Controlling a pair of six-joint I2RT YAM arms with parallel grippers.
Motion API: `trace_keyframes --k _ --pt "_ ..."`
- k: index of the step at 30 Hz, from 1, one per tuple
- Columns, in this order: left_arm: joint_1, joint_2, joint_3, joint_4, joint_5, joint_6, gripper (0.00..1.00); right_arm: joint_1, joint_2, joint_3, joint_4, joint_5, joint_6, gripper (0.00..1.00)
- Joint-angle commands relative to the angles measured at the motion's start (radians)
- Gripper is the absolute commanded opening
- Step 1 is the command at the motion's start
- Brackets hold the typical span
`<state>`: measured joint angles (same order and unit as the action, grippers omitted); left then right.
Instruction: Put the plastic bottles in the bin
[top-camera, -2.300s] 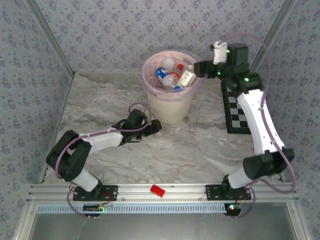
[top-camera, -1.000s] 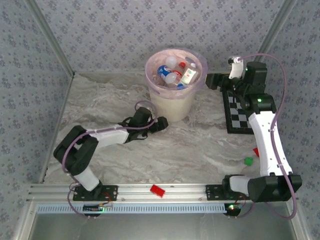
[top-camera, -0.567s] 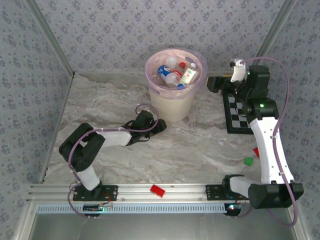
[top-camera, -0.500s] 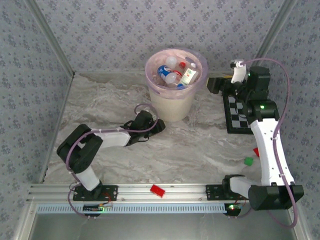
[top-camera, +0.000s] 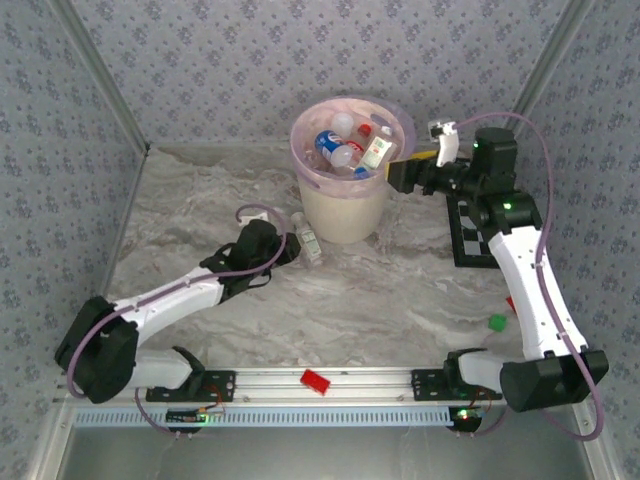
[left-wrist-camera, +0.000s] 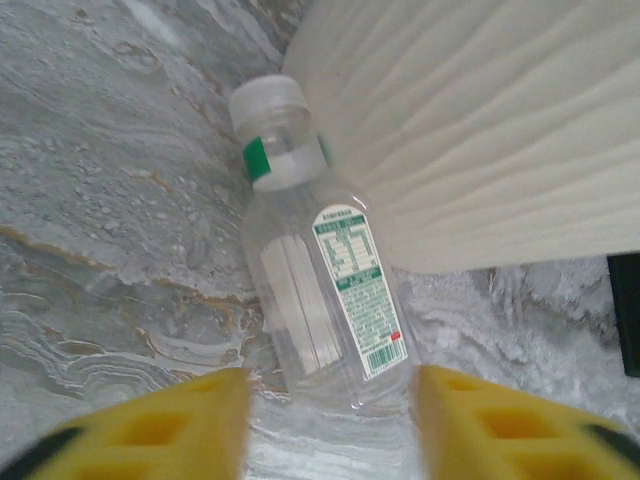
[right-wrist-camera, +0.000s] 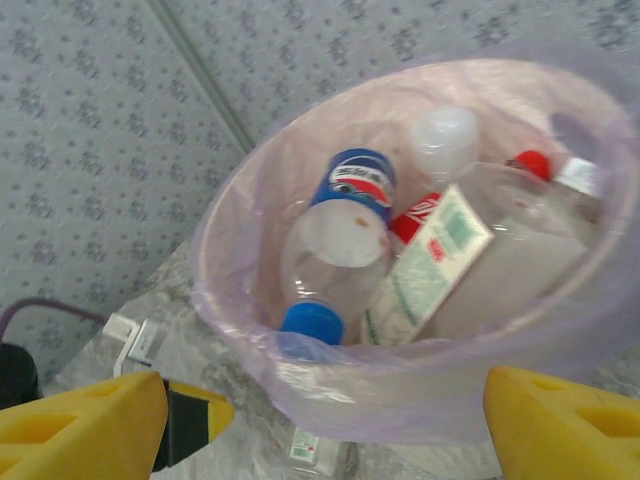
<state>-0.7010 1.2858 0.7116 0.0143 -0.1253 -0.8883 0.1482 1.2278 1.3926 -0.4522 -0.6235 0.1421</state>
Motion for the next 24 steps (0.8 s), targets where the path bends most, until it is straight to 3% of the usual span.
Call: trace_keyframes --k 1,2,3,17,24 --pt "-0.001 0.02 -0.02 0.024 0.054 0.01 0.82 0.018 0.002 0.043 -0.026 0.038 -0.03 0.84" --pt "-0.007 0.043 -0.015 0.054 0.071 0.0 0.95 0.018 0.0 0.04 -0.02 0.054 -0.022 0.84" --pt "-0.015 0.062 -0.008 0.074 0.078 -0.008 0.99 0.018 -0.004 0.037 -0.016 0.067 -0.017 0.84" --pt "-0.1 0.397 0.148 0.169 -0.011 -0.037 0.99 -0.032 -0.049 0.028 -0.034 0.087 -0.01 0.85" --pt "-0.118 0.488 0.223 0.04 -0.088 -0.061 0.99 -0.032 -0.036 0.026 -0.026 0.079 -0.005 0.85"
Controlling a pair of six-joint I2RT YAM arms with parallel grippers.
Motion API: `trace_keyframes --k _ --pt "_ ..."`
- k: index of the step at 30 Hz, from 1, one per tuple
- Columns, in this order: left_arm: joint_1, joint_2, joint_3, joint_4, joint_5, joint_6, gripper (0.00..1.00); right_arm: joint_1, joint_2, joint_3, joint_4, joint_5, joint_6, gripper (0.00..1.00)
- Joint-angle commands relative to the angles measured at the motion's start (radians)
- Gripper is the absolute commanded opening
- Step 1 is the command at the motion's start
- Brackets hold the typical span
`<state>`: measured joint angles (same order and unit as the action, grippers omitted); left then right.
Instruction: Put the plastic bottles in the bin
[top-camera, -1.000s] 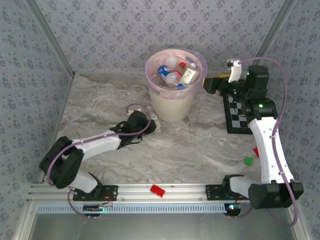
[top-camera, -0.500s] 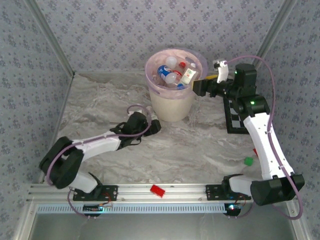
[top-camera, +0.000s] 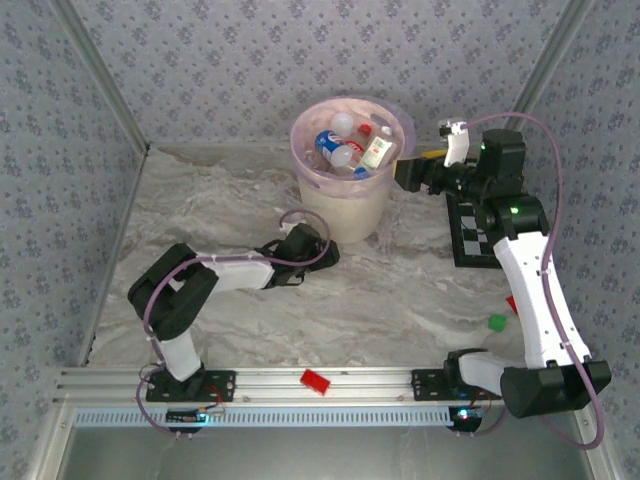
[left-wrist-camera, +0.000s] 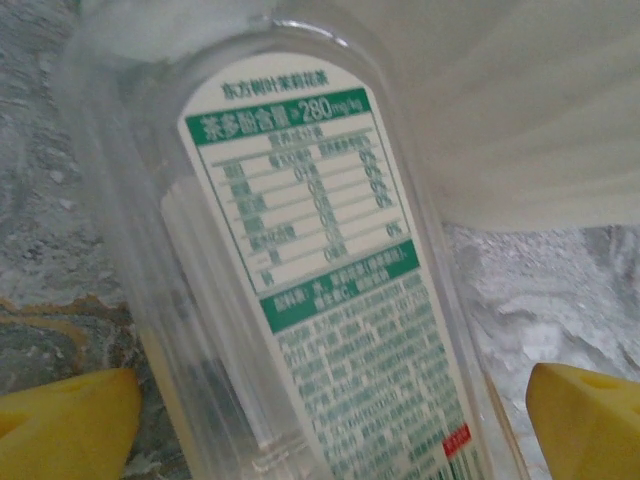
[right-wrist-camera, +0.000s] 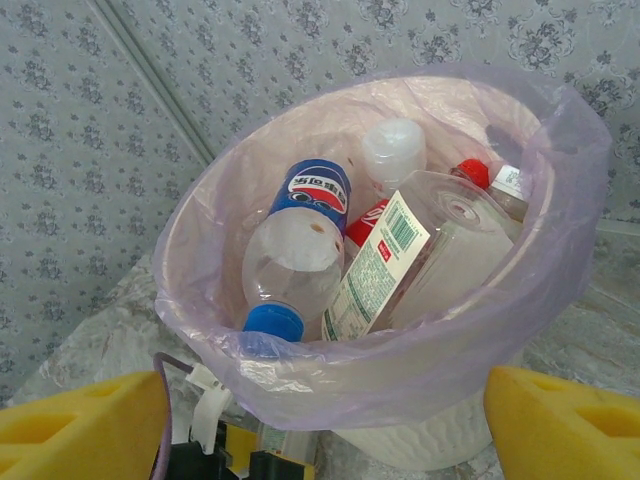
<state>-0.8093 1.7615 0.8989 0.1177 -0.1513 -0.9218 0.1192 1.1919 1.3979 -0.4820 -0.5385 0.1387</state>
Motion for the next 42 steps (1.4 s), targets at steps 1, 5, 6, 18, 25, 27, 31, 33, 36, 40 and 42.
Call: trace_keyframes --k 1,5,6,18,25,27,31,33,36,40,42 --pt "-0.009 0.009 0.031 -0.079 -0.08 -0.037 0.99 -0.003 -0.002 0.019 -0.001 -0.002 -0.005 0.85" --pt "-0.01 -0.028 -0.027 -0.068 -0.108 -0.056 0.83 -0.004 -0.007 0.014 -0.011 0.002 -0.013 0.85" --pt "-0.01 -0.042 -0.045 -0.061 -0.112 -0.056 0.77 -0.005 -0.006 0.013 -0.01 0.0 -0.013 0.85" --pt "-0.008 -0.38 -0.165 -0.114 -0.215 0.097 0.42 0.043 0.039 0.018 0.052 -0.078 0.065 0.85" --pt "-0.004 -0.754 -0.299 0.094 -0.135 0.355 0.37 0.293 0.141 0.12 0.099 -0.036 0.104 0.85" --pt "-0.003 -0.819 -0.31 0.12 -0.086 0.398 0.37 0.342 0.174 0.148 0.136 -0.037 0.124 0.86" --pt "-0.004 -0.891 -0.328 0.189 0.005 0.46 0.37 0.422 0.269 0.24 0.154 -0.024 0.143 0.93" --pt "-0.004 -0.894 -0.326 0.213 0.04 0.482 0.37 0.459 0.323 0.298 0.125 -0.001 0.121 0.94" --pt "-0.005 -0.873 -0.309 0.244 0.083 0.499 0.36 0.497 0.403 0.38 0.075 0.016 0.103 0.95" --pt "-0.005 -0.833 -0.274 0.265 0.12 0.517 0.36 0.518 0.484 0.439 0.059 0.0 0.107 0.9" --pt "-0.004 -0.817 -0.258 0.268 0.131 0.524 0.36 0.522 0.516 0.471 0.026 -0.001 0.1 0.83"
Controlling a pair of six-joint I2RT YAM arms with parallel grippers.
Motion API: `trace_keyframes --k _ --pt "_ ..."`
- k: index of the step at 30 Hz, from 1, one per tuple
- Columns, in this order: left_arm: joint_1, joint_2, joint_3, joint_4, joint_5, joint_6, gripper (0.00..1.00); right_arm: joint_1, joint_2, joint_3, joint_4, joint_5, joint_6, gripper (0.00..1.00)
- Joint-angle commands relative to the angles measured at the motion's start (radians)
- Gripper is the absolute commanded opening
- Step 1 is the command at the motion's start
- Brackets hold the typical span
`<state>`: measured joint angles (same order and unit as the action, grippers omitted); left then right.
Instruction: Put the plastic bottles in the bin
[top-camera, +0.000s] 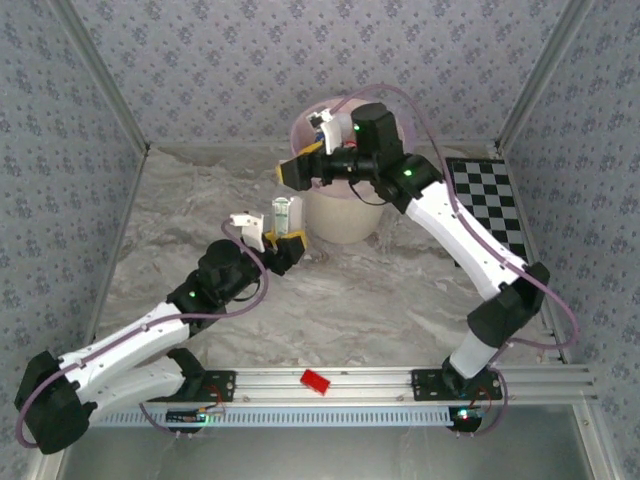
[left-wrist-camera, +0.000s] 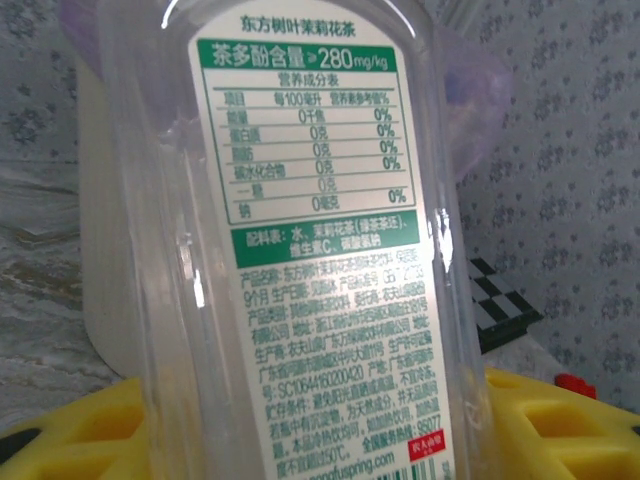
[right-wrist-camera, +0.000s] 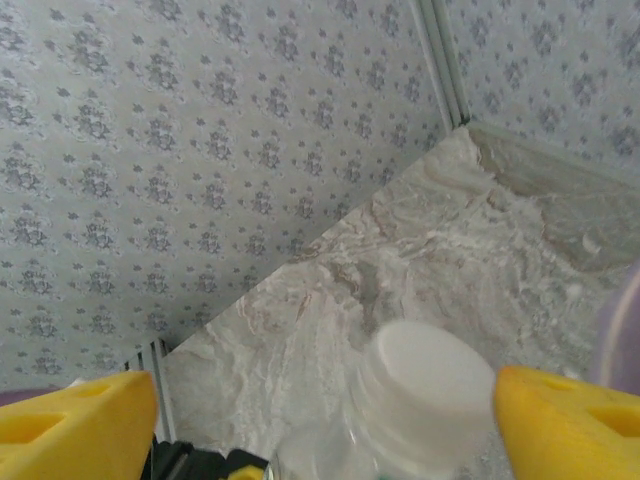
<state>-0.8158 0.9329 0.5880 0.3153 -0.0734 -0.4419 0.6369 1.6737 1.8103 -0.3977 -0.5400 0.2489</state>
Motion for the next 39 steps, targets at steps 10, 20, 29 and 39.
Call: trace_keyframes --k 10,20,29,39 --pt "0.002 0.037 0.09 0.079 0.052 0.052 0.38 -0.023 0.024 0.09 -0.089 0.022 -0.036 0.55" --pt "0.002 0.049 0.125 0.083 -0.005 0.061 0.4 -0.028 0.017 0.041 -0.111 0.04 -0.036 0.84" --pt "0.004 0.095 0.157 0.07 0.011 0.052 0.74 -0.061 0.001 0.121 -0.119 0.042 -0.066 0.42" --pt "0.006 0.107 0.17 -0.061 -0.076 0.01 0.99 -0.262 -0.059 0.216 -0.063 0.258 -0.137 0.35"
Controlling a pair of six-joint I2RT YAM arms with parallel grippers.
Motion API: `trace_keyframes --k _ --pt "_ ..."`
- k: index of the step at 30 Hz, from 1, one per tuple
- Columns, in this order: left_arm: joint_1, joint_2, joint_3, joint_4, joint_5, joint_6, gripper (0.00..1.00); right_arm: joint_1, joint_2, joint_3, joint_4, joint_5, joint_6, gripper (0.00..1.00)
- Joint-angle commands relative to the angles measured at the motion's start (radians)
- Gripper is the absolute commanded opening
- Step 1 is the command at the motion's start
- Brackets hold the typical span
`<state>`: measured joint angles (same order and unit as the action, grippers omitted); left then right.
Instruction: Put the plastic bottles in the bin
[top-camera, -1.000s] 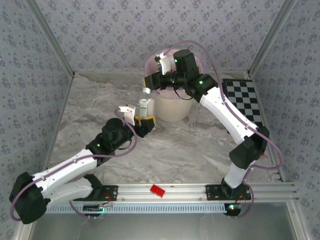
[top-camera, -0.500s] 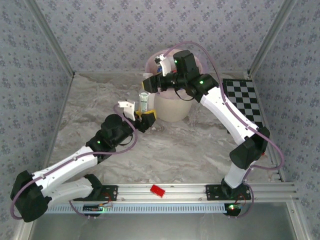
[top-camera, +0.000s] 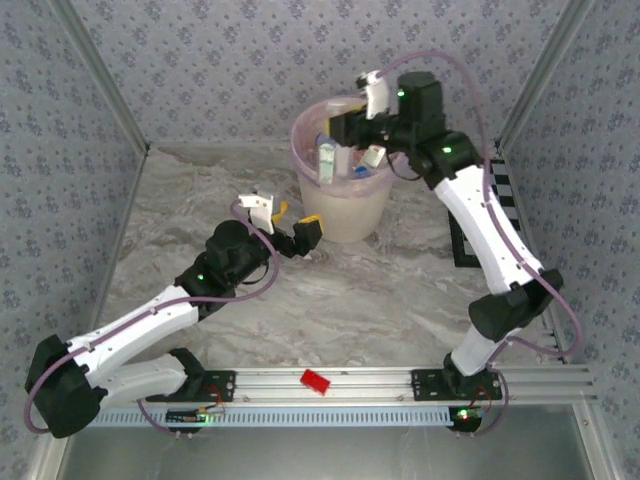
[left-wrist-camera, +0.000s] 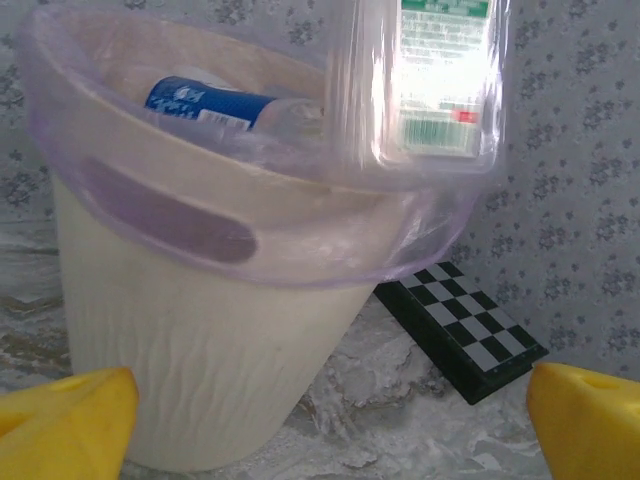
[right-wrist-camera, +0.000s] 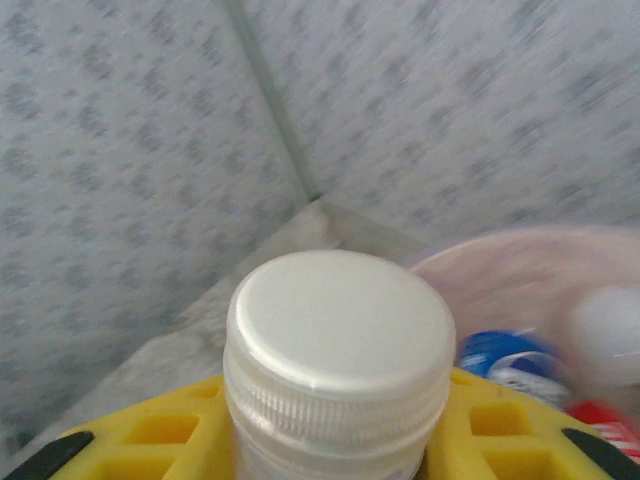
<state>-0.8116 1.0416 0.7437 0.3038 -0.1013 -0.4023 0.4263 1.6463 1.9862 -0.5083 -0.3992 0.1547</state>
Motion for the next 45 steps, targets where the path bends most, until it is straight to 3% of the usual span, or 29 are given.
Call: trace_keyframes --k 1,11,18,26,31,36,39,45 --pt "0.003 -0.002 0.01 -0.065 -0.057 -0.039 0.99 -0.065 -0.027 0.051 0.046 0.136 -0.052 0.34" --pt "0.035 -0.048 -0.054 -0.123 -0.067 -0.126 0.99 -0.131 0.18 0.309 -0.146 0.176 -0.116 0.33" --pt "0.047 -0.066 -0.061 -0.143 -0.063 -0.134 0.99 -0.091 0.389 0.503 -0.308 0.243 -0.206 0.32" --pt "0.06 -0.068 -0.066 -0.147 -0.059 -0.148 0.99 -0.055 0.525 0.553 -0.375 0.315 -0.252 0.32" --pt "0.071 -0.052 -0.061 -0.144 -0.05 -0.157 0.99 -0.049 0.477 0.447 -0.164 0.314 -0.216 0.3" --pt "0.075 -0.032 -0.058 -0.123 -0.04 -0.166 0.99 -0.065 0.365 0.162 0.325 0.159 -0.215 0.28" --pt "0.077 -0.033 -0.058 -0.129 -0.038 -0.167 0.99 -0.07 0.358 0.098 0.459 0.069 -0.236 0.28" --pt "0.086 -0.059 -0.074 -0.137 -0.047 -0.17 0.99 -0.079 0.262 -0.178 0.775 0.069 -0.238 0.3"
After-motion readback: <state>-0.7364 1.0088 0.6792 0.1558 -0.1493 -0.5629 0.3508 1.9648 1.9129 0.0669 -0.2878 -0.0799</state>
